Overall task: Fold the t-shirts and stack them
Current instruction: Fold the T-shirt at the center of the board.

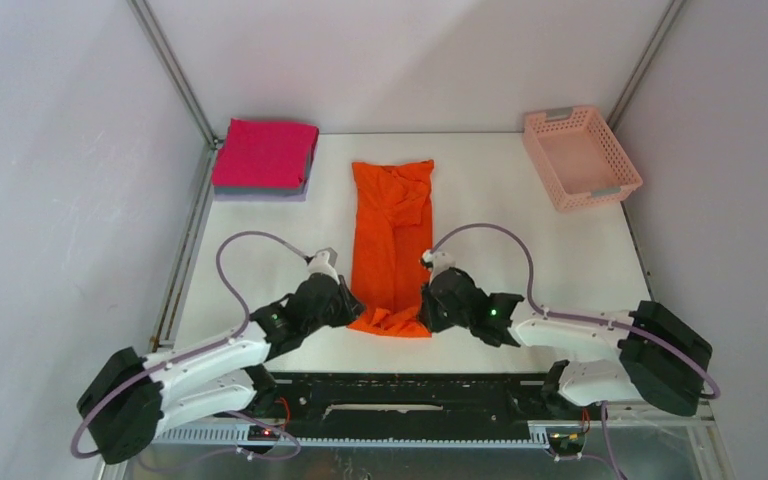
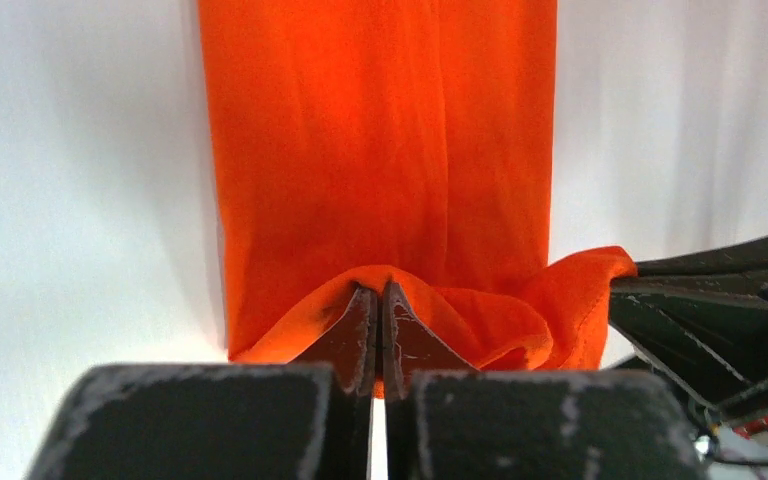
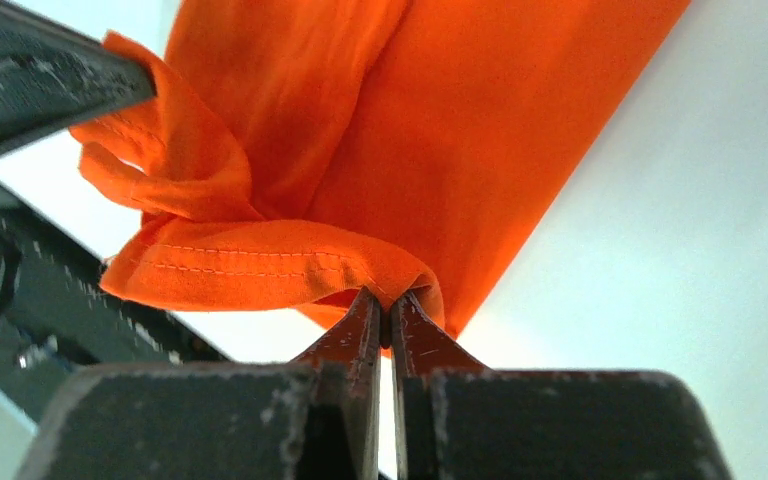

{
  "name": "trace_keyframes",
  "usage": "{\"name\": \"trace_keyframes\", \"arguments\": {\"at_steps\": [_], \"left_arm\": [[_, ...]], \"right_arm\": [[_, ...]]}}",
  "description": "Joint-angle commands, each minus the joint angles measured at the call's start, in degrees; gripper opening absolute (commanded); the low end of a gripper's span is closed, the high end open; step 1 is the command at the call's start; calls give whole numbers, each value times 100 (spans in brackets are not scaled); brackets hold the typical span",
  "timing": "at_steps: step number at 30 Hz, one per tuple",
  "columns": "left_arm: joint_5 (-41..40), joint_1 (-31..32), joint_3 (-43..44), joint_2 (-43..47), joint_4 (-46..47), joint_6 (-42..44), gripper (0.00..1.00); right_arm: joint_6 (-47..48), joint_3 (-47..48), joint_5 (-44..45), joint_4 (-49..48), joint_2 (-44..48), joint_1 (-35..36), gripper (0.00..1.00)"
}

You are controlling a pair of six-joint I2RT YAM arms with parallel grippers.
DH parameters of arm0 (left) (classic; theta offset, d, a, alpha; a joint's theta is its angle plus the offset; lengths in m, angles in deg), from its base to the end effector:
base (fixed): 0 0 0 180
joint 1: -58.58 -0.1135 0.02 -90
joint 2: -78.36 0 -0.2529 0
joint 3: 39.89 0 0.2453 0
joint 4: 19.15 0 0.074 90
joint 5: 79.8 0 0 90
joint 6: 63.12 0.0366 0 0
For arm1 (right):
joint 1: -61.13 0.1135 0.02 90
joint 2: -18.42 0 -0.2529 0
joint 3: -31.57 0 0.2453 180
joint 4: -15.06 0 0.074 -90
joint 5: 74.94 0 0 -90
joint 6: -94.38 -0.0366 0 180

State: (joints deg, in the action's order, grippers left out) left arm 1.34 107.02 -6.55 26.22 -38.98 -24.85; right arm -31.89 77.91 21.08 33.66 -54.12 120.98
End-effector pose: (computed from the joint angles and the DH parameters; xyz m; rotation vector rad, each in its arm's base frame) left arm 0.1257 -0.1332 0.1653 -0.1549 2.3458 -0.7498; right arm 0.1251 0.2078 0.1687 -0.4493 2.4155 0.6743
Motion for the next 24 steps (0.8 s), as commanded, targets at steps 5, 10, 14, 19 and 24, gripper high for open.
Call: {"name": "trace_keyframes", "arguments": {"at_steps": [5,10,14,19,24], "left_arm": [[-223,-872,1317,-1352,701,577,0],[-137,-1321,1978,-2075,607,768,0],[92,-1646,2402,-2551,640,950,0],[469,-1995,2909,-3158,680,1081,0],[657,-2219,3234,-3591,708,1162,0]], "right_arm": [[585,1065,-15,-624,-867,-967,0],[861,1613,-21,-559,-1360,-1427,0],[1017,1903,-111,-581,-1632,-1791,0],[1143,2243,-414,-675,-2013,-2120,0],[1183,2449,-130,-858,-2416,-2248,0]]}}
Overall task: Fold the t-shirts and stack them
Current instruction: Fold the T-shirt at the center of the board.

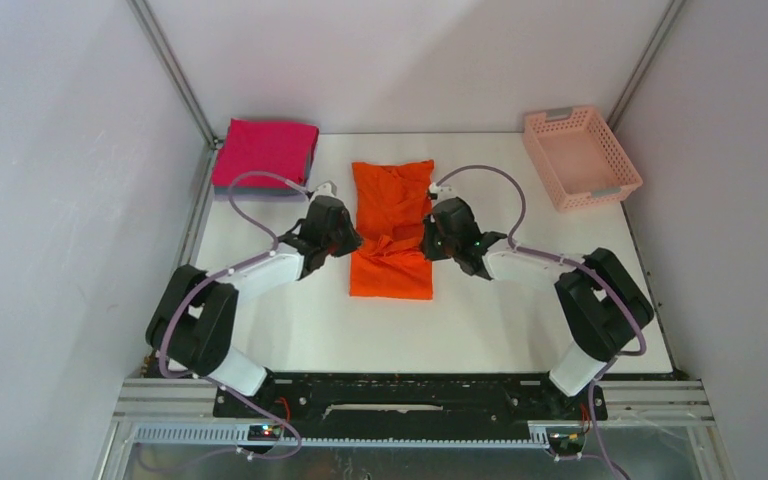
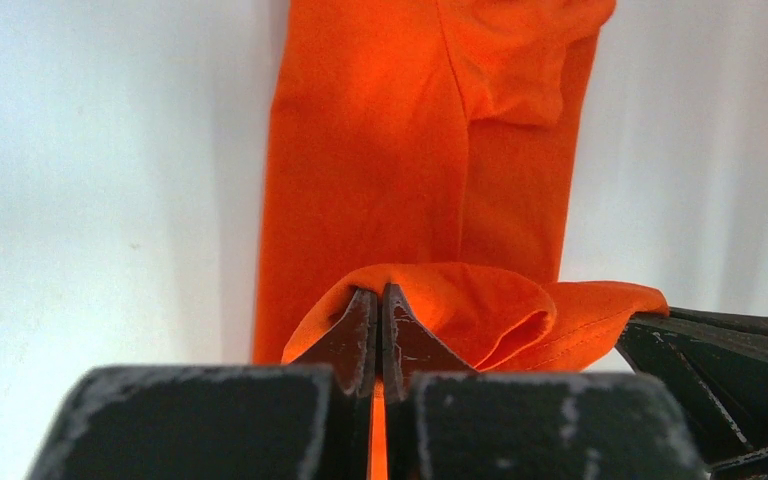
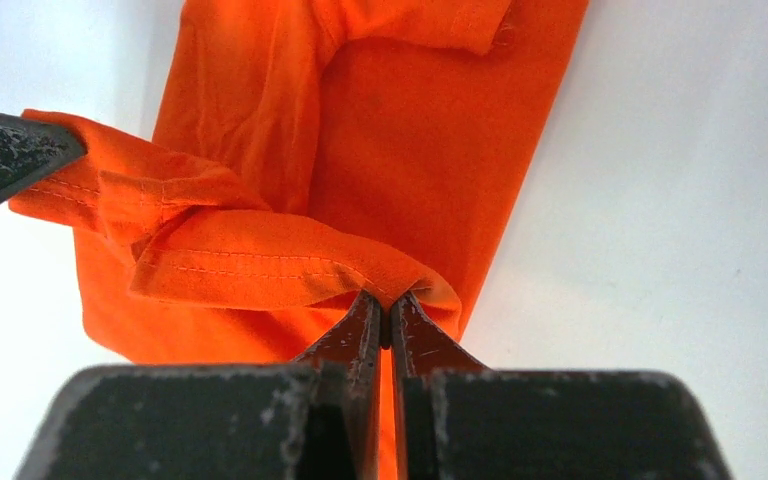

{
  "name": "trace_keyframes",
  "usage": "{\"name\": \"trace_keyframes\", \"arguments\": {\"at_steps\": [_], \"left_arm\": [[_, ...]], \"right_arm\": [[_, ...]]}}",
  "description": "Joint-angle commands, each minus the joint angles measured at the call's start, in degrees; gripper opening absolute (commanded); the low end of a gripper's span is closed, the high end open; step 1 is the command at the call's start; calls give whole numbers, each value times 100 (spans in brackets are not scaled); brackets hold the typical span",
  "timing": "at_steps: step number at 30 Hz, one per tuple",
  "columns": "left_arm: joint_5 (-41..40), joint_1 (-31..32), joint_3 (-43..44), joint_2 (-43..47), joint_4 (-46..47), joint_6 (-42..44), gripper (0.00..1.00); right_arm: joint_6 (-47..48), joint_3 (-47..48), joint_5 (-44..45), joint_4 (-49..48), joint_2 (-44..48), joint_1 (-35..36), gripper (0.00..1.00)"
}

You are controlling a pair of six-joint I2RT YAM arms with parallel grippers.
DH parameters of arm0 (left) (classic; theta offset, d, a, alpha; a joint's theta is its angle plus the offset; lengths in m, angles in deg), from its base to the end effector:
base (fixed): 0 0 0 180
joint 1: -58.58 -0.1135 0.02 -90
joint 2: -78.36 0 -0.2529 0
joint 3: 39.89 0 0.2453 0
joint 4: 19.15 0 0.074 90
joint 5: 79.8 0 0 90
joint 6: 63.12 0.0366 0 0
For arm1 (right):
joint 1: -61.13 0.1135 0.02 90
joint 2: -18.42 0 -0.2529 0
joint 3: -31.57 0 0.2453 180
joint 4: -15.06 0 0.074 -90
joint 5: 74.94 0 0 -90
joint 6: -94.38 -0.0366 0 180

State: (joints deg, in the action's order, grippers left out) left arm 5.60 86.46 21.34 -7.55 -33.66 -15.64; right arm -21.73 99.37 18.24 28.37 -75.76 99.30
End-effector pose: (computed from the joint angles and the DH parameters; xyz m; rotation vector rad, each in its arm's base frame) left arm 0.2758 -0.1426 0.1935 -0.3387 2.2899 -0.5577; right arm 0.2711 0.2105 0.1861 -0.2135 2.3083 0.5246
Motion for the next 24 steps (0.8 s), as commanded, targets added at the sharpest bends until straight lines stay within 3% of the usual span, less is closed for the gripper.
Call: {"name": "trace_keyframes", "arguments": {"at_steps": [1,12,15,18,20,22,24], "left_arm": [[262,-206,496,-293,202,251,0],[478,-400,1311,-1188,-262,479,7],[480,-468,1417,-1363,-264,498,19],[295,-581,1727,-1596,-460,557,24],[324,-695,1965,-1691,-519,565,41],[360,-827,2190,-1705,-542,617,62],[177,-934,2472,-1625,-810,686,96]], "right_arm": [[163,345,119,-382,-325,-127,0],[79,715,-150,-632,-966,-450,0],[-38,823,-230,-695,-1205,-514,2],[-114,981,-208,-762,-1376,-592,8],[-134,1127,-111,-820,-1445,-691,12],[-209,1338,-140,-774,-1490,-842,25],[-232,1453,-250,-809,-1413,-994,44]]}}
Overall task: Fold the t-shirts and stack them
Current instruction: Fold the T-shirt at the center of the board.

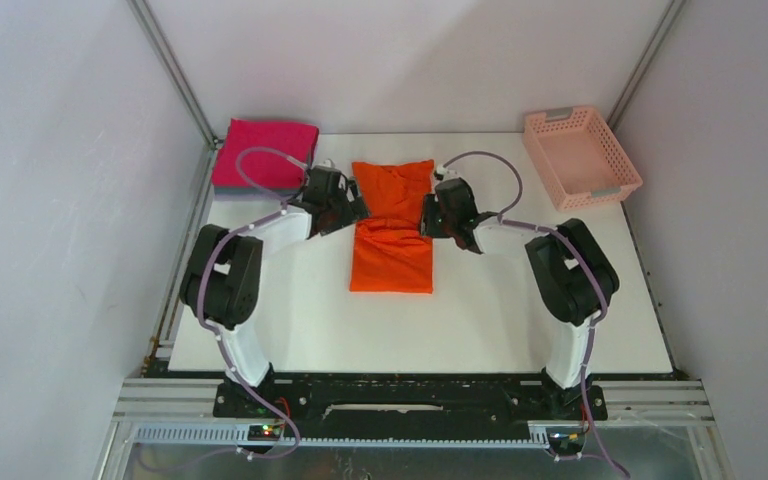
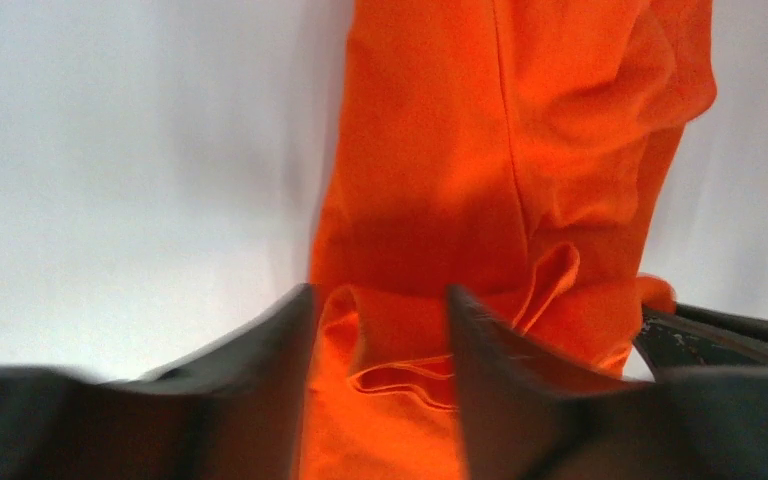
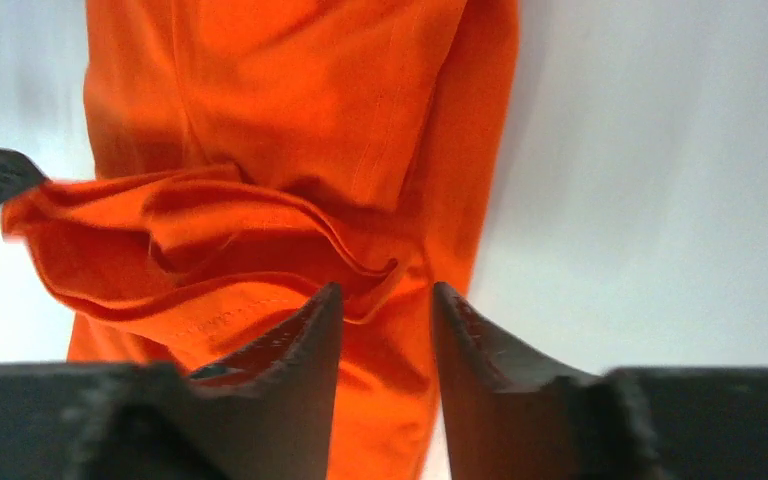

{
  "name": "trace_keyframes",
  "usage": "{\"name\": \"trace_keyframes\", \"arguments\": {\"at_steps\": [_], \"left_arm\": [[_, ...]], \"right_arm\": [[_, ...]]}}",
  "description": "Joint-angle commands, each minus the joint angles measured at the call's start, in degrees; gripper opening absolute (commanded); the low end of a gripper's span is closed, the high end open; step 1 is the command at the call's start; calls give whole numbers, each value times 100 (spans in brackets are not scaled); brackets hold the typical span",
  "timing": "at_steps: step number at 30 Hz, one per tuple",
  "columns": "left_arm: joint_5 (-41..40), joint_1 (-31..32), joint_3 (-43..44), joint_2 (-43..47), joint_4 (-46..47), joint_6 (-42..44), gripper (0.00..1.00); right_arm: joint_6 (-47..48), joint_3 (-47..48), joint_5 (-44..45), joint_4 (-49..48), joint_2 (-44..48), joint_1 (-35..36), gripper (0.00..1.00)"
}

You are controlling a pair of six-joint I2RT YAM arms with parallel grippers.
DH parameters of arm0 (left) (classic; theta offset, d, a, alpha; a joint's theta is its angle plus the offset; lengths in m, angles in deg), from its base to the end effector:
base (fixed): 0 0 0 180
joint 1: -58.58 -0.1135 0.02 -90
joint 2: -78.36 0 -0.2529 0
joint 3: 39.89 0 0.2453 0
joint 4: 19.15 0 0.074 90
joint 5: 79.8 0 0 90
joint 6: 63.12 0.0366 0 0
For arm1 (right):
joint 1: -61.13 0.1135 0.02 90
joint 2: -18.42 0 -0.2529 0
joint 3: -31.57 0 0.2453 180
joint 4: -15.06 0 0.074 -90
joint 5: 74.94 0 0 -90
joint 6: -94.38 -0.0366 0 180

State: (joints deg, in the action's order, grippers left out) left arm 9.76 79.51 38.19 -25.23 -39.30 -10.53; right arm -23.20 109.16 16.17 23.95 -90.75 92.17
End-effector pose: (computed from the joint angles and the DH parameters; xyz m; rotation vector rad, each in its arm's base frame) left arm 0.3533 -0.1348 0.1746 -0.3507 2.3951 -0.4726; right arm 0.3398 0.2037 0.1521 -0.0599 2.3293 0.5065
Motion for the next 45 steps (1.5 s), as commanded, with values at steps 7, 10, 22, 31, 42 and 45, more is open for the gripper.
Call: {"name": "trace_keyframes", "arguments": {"at_steps": [7,10,22,31,42,45], "left_arm": [[-659,-274,-162,1448,-149,229,100],[-452,-261,-943,1998,-34,37,100],[-427,549,-3165,3199,289,-562,100],[-303,811,-3127,2365,464,-737,78],[-395,1037,-3162,2224,141,-776,43],[-422,1081,-3298,2331,77,-832,40]], "right_arm": [[466,347,274,212,856,-38,83],[494,-28,46,275,1214,242,95],[-518,-2043,170,37,2456,787,100],[-1191,-2750,305,-56,2493,987,90],[-1456,-2802,425,-265,2253,1051,67],[-1500,-2805,497,-222,2270,1072,66]]}}
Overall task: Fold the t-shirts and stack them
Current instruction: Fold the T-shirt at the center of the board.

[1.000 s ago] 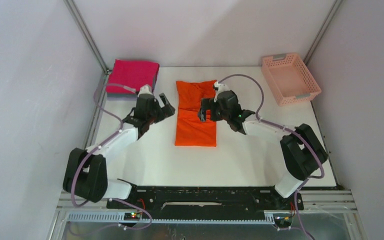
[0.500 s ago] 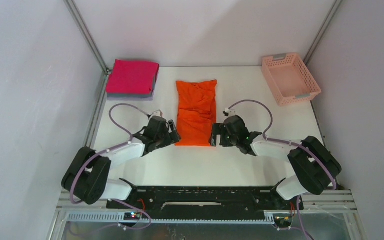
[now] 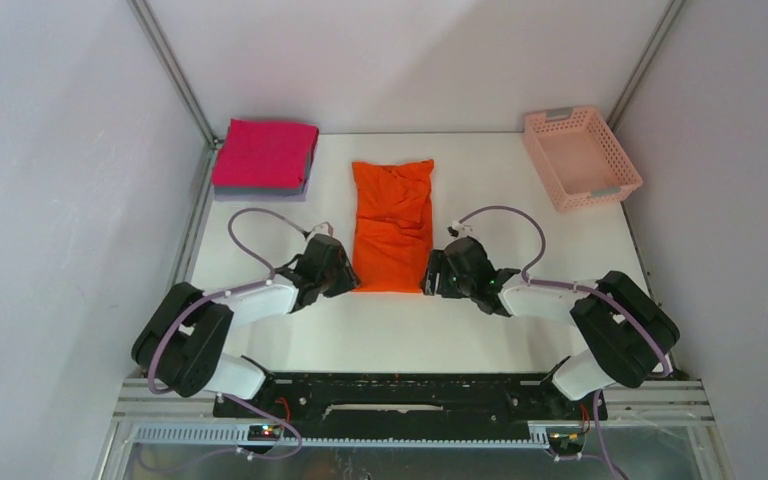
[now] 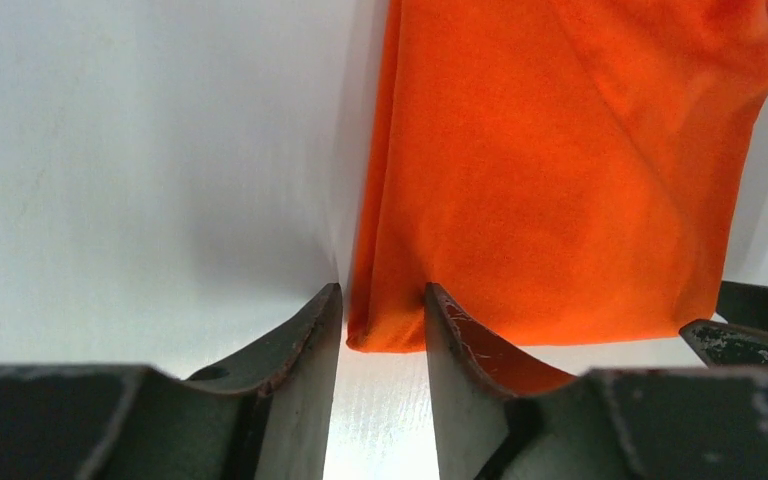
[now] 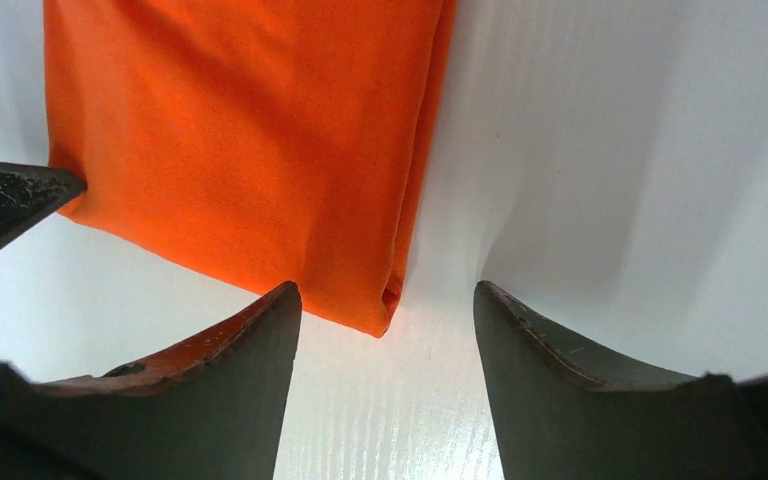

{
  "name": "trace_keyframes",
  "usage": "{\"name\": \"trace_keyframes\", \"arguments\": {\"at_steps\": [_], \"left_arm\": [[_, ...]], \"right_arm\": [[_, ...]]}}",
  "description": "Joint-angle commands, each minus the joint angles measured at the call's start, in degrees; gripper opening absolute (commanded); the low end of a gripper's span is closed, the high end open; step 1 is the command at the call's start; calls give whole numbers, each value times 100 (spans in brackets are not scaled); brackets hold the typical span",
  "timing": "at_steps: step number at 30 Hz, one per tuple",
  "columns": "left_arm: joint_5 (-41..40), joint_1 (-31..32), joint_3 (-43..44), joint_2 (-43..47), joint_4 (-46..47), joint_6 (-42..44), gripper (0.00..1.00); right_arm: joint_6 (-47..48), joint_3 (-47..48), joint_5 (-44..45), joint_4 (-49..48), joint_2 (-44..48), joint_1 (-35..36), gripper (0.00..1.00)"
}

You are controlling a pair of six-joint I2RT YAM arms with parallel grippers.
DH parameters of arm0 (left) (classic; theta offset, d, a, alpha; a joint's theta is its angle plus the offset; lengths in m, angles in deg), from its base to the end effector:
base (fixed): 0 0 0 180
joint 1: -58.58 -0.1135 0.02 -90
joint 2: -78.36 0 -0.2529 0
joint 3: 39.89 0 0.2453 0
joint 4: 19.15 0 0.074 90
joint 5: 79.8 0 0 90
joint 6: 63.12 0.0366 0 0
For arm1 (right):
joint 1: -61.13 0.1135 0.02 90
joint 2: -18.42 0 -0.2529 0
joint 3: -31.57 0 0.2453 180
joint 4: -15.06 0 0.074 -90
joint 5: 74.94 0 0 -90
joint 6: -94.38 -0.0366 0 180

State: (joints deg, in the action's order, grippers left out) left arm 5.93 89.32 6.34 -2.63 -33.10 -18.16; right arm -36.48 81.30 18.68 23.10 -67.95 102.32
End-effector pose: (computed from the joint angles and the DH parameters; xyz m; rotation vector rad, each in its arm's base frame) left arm 0.2204 -0.1279 0.1404 -0.3437 2.4593 -0.5015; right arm 0.2118 0.1823 0.1418 0.0251 2.4367 0.6096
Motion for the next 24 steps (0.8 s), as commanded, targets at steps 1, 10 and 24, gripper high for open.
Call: {"name": "trace_keyframes", "arguments": {"at_steps": [1,10,24], "left_arm": [[-66,121,-174,108,-516,-97,40],[-195,151,-25,-278,-325,-57,23],[-250,151,-318,-112,-228,-46,0]], "right_arm": [[-171,-16,260,-141,-11,77,65],[-321,-11,159,-237,-233,187,58],[-644,-20,248,-221,-550,307,7]]}}
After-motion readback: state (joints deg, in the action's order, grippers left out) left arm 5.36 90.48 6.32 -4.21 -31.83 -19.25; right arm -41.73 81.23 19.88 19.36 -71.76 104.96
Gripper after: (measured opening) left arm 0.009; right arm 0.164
